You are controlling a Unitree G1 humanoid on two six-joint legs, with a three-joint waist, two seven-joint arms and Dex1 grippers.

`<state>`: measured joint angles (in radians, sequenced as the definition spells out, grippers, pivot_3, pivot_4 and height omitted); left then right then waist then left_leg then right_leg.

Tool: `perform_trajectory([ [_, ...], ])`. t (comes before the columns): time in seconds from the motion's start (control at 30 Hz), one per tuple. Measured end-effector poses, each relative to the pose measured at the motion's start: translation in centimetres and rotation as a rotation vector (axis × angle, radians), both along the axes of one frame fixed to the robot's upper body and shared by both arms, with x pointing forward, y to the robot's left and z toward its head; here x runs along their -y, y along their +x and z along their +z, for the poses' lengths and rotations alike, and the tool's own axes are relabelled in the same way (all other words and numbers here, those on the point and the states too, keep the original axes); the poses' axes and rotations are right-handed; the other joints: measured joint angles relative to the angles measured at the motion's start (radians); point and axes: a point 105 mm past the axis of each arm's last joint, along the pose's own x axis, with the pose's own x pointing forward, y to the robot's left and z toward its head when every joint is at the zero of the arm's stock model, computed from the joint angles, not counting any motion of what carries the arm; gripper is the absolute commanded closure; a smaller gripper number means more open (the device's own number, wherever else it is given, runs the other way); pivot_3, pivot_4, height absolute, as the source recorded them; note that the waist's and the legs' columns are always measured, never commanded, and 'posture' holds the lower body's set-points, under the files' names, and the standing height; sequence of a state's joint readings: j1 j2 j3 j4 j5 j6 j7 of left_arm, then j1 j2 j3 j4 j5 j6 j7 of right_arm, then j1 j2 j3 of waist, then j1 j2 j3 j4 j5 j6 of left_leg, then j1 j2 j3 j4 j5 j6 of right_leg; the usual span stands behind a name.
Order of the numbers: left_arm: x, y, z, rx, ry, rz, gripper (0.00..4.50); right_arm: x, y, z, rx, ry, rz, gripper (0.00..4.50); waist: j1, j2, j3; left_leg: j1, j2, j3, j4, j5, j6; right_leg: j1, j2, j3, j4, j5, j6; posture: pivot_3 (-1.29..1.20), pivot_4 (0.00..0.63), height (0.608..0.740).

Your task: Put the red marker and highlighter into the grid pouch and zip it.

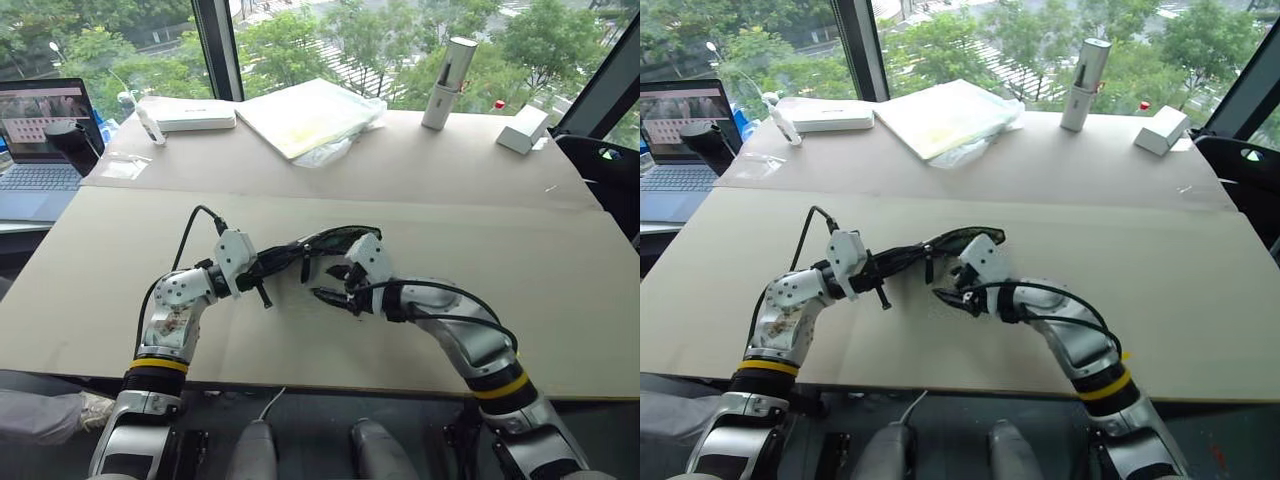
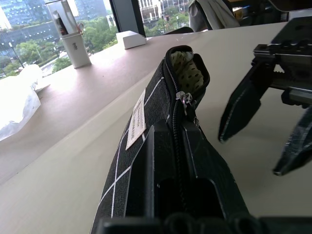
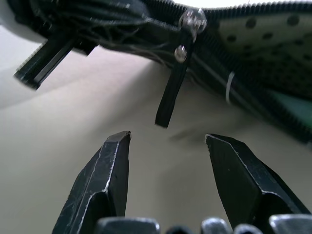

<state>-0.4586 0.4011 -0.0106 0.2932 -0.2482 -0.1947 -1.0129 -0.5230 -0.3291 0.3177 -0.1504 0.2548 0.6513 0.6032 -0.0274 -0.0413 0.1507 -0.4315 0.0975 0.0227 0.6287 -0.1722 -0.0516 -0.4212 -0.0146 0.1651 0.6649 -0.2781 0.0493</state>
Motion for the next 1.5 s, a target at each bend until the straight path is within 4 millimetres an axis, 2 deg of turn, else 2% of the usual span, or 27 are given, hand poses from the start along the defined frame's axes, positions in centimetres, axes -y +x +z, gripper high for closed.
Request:
perform_trajectory([
  [0.2, 0.0, 0.0, 0.0, -0.001, 0.0, -0.001, 4.5, -0.8, 0.7, -0.6, -0.032, 0.002, -0.009, 1.75, 0.001, 0.0, 0.0, 0.0, 0.0, 0.0, 0.0, 0.0, 0.0, 0.0, 0.0, 0.0, 0.0, 0.0, 0.0, 0.0, 0.15, 0.738],
  [0.3, 0.1, 0.0, 0.0, -0.001, -0.003, -0.001, 4.5, -1.9, 1.4, 0.1, -0.019, 0.008, -0.009, 2.38, -0.001, 0.0, 0.0, 0.0, 0.0, 0.0, -0.001, 0.0, 0.0, -0.001, 0.0, 0.0, 0.0, 0.0, 0.0, 0.0, 0.15, 0.738],
  [0.5, 0.1, 0.0, 0.0, -0.002, -0.004, -0.001, 4.5, -1.9, 1.6, 0.5, -0.01, 0.01, -0.01, 4.46, 0.0, 0.0, 0.0, 0.0, 0.0, 0.0, 0.0, 0.0, 0.0, 0.0, 0.0, 0.0, 0.0, 0.0, 0.0, 0.0, 0.15, 0.738],
  [0.73, 0.1, 0.0, -0.1, -0.002, -0.004, -0.001, 4.5, -1.2, 1.1, 0.5, -0.01, 0.001, 0.016, 4.46, -0.002, 0.0, 0.0, 0.0, 0.0, 0.0, -0.001, 0.0, 0.0, -0.001, 0.0, 0.0, 0.0, 0.0, 0.0, 0.0, 0.15, 0.738],
  [0.87, 0.2, 0.0, -0.1, -0.004, -0.004, -0.002, 4.5, 0.2, 1.1, 0.5, -0.014, -0.022, -0.005, 4.46, -0.001, 0.0, 0.0, 0.0, 0.0, 0.0, 0.0, 0.0, 0.0, 0.0, 0.0, 0.0, 0.0, 0.0, 0.0, 0.0, 0.15, 0.738],
  [1.0, 0.4, -0.1, -0.3, -0.01, -0.001, -0.012, 4.5, 3.4, 1.7, 0.9, 0.012, -0.076, -0.062, 4.46, 0.003, 0.0, 0.0, 0.0, 0.0, 0.0, 0.0, 0.0, 0.0, 0.0, 0.0, 0.0, 0.0, 0.0, 0.0, 0.0, 0.15, 0.738],
  [1.1, 0.4, 0.0, -0.3, -0.009, -0.001, -0.01, 4.5, 7.8, 2.7, 0.7, 0.005, -0.123, -0.183, 4.46, 0.007, 0.0, 0.0, 0.0, 0.0, 0.0, 0.0, 0.0, 0.0, 0.0, 0.0, 0.0, -0.001, 0.0, 0.0, 0.0, 0.15, 0.738],
  [1.27, 0.2, 0.0, -0.4, -0.013, 0.0, -0.006, 4.5, 12.1, 3.6, 0.6, -0.001, -0.163, -0.299, 4.46, 0.006, 0.0, 0.0, 0.0, 0.0, 0.0, -0.001, 0.0, 0.0, 0.0, 0.0, 0.0, -0.001, 0.0, 0.0, 0.0, 0.15, 0.738],
  [1.4, 0.3, 0.1, -0.3, -0.013, -0.001, -0.007, 4.5, 12.1, 3.7, 0.6, -0.001, -0.146, -0.3, 4.46, 0.003, 0.0, 0.0, 0.0, 0.0, 0.0, -0.001, 0.0, 0.0, 0.0, 0.0, 0.0, -0.001, 0.0, 0.0, 0.0, 0.15, 0.738],
  [1.47, 0.2, 0.3, -0.4, -0.015, -0.003, -0.002, 4.5, 11.7, 3.5, 0.1, -0.017, -0.128, -0.294, 3.86, 0.004, 0.0, 0.0, 0.0, 0.0, 0.0, -0.001, 0.0, 0.0, 0.0, 0.0, 0.0, -0.001, 0.0, 0.0, 0.0, 0.15, 0.738],
  [1.5, 0.2, 0.3, -0.4, -0.016, -0.003, 0.0, 4.5, 11.6, 3.4, -0.2, -0.026, -0.122, -0.291, 3.71, 0.005, 0.0, 0.0, 0.0, 0.0, 0.0, -0.001, 0.0, 0.0, 0.0, 0.0, 0.0, -0.001, 0.0, 0.0, 0.0, 0.15, 0.738],
])
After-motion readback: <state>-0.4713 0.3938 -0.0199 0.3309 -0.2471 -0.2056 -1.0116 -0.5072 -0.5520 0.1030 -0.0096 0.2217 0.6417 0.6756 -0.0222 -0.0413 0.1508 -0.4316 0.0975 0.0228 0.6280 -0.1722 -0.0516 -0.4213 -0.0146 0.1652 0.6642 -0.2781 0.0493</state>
